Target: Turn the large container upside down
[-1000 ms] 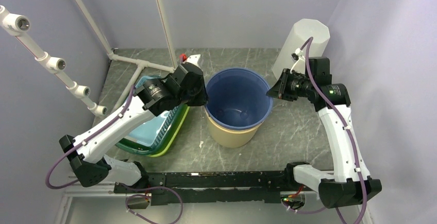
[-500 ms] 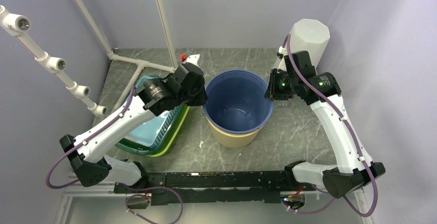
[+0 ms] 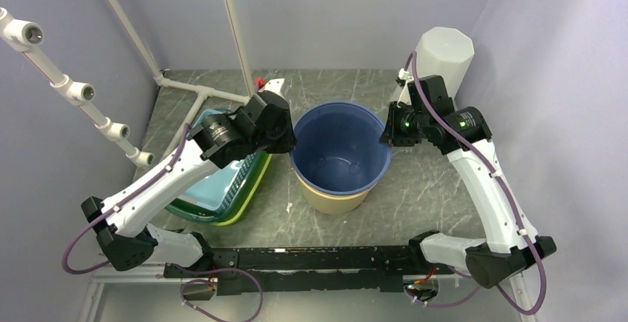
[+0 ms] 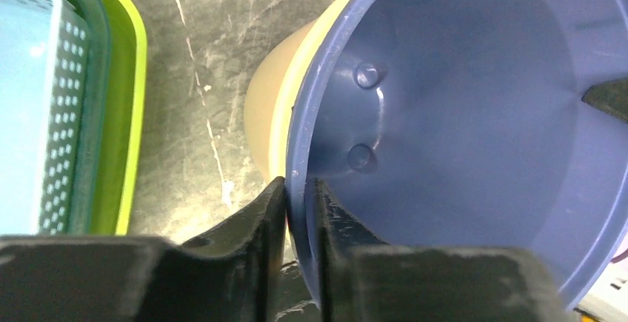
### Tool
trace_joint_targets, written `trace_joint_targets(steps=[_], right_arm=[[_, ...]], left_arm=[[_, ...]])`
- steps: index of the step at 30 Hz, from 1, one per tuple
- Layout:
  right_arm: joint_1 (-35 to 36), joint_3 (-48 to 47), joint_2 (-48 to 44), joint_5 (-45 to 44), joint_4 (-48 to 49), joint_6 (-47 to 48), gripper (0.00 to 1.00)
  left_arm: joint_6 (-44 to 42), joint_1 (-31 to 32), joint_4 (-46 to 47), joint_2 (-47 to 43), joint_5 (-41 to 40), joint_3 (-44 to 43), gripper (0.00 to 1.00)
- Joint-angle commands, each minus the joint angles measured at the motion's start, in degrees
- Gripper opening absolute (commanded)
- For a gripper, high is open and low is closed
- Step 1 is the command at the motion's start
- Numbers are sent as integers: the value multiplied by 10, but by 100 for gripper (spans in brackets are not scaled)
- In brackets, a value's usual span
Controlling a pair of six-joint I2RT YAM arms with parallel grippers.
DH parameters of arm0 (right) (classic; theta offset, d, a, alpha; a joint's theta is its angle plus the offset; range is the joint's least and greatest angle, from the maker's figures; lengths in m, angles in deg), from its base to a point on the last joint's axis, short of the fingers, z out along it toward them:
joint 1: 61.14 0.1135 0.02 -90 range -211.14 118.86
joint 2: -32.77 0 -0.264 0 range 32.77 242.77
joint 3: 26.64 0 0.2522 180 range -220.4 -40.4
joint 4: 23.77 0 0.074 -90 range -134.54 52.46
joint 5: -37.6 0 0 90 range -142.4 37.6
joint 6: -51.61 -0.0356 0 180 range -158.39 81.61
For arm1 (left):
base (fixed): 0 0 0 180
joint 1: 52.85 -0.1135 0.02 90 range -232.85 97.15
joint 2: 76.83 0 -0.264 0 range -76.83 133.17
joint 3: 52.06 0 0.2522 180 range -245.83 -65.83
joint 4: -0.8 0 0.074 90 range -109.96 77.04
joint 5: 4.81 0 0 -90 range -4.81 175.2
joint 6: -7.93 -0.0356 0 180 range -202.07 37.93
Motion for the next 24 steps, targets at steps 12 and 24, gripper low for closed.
trace_joint_targets(steps=[12,24], right_arm=[[-71,23,-44,109,163,-100,0],[-147,79,-63,212,208,-159,0]], left_arm=[[41,0,35,-127,-38,63,94],[106,0,242,-245,49,281,92]])
